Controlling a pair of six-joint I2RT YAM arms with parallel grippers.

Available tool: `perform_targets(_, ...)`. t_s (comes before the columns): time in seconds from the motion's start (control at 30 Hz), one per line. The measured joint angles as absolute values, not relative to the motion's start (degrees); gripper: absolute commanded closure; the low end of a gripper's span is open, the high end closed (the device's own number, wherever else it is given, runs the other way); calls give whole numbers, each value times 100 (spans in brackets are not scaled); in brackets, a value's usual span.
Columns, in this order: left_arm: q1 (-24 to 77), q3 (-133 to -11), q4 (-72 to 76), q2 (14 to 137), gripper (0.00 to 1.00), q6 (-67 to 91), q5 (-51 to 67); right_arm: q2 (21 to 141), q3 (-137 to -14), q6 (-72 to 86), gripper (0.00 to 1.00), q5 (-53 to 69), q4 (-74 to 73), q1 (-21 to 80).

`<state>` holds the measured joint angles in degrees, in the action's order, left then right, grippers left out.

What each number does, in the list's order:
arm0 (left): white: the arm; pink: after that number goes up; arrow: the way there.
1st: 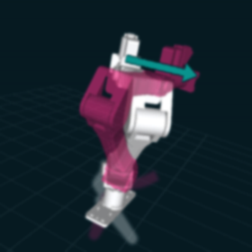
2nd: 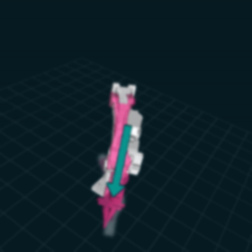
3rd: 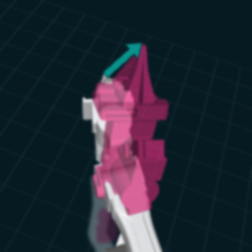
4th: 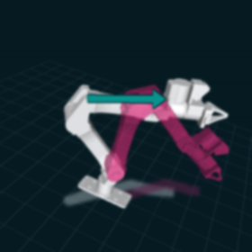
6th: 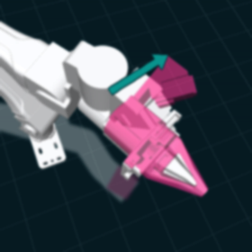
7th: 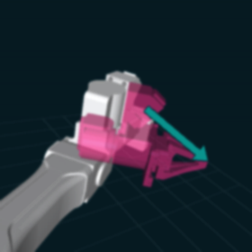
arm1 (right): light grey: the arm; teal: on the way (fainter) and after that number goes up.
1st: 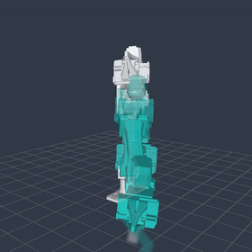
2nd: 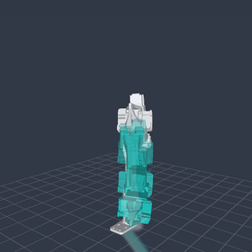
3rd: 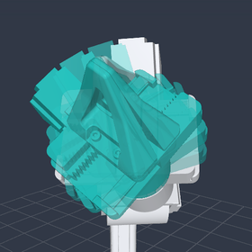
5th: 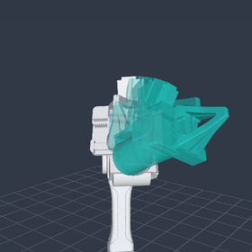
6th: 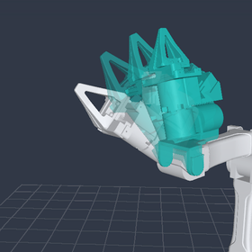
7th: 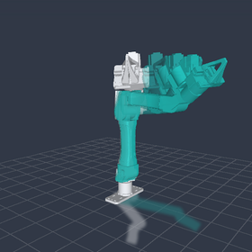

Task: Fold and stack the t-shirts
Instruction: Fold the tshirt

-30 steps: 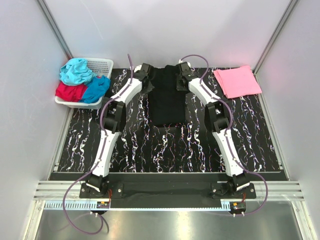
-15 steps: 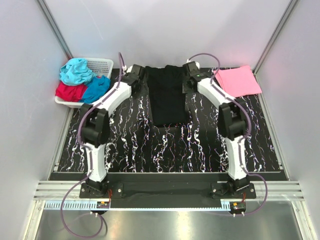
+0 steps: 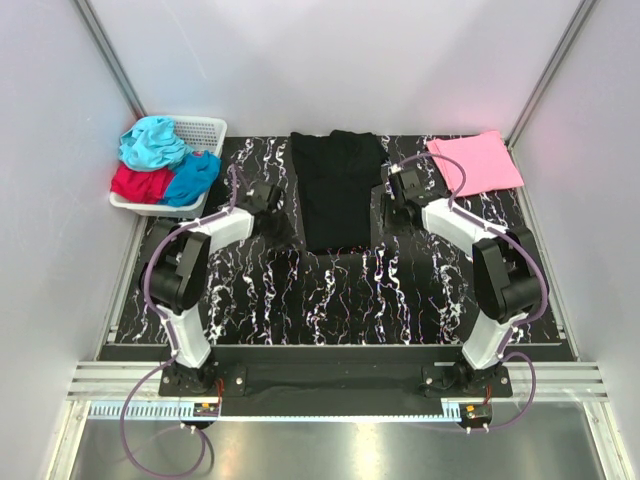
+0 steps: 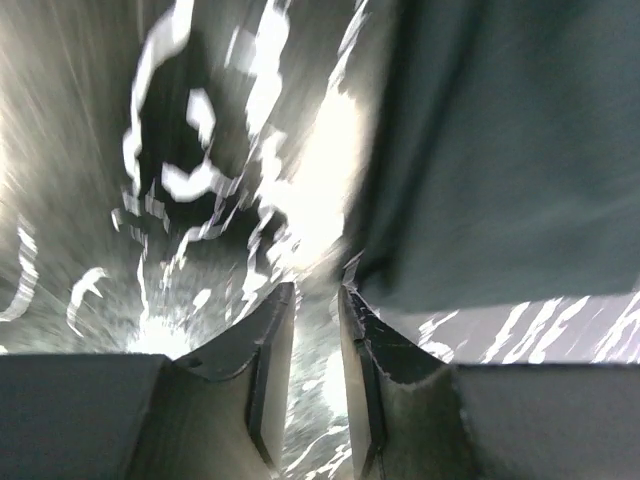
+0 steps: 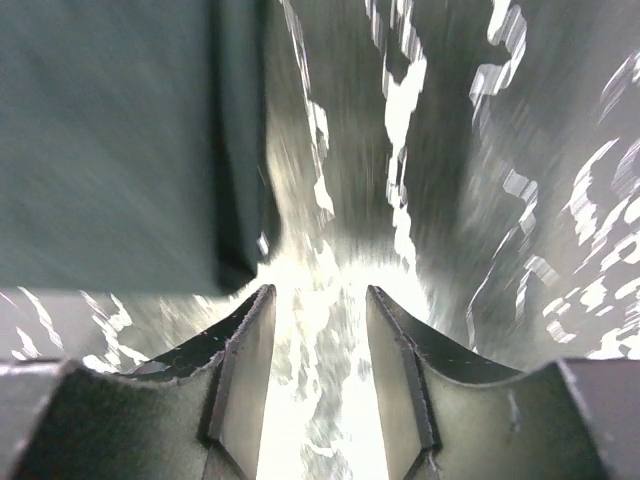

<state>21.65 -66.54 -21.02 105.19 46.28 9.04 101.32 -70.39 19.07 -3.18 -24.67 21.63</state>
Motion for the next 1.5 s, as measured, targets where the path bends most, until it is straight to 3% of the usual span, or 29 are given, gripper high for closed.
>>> perform_targets(0.1, 2180, -6211, -1824, 10516, 72, 4790, 1295, 10132, -6742, 1953, 53, -80, -2471, 2163)
perform_targets(0.67, 2185, -6243, -757, 10757, 66, 5061, 2071, 10582, -6912, 1994, 52, 878, -1925, 2213)
perform_targets(1.13, 2191, -6263, -1173, 10733, 64, 5065, 1579, 10757, -6925, 1999, 53, 1181, -1767, 2252)
perform_targets(1.5, 2285, -6486, -1417, 10807, 68, 4998, 1406, 10796, -6761, 2117, 63, 1323, -1476, 2349)
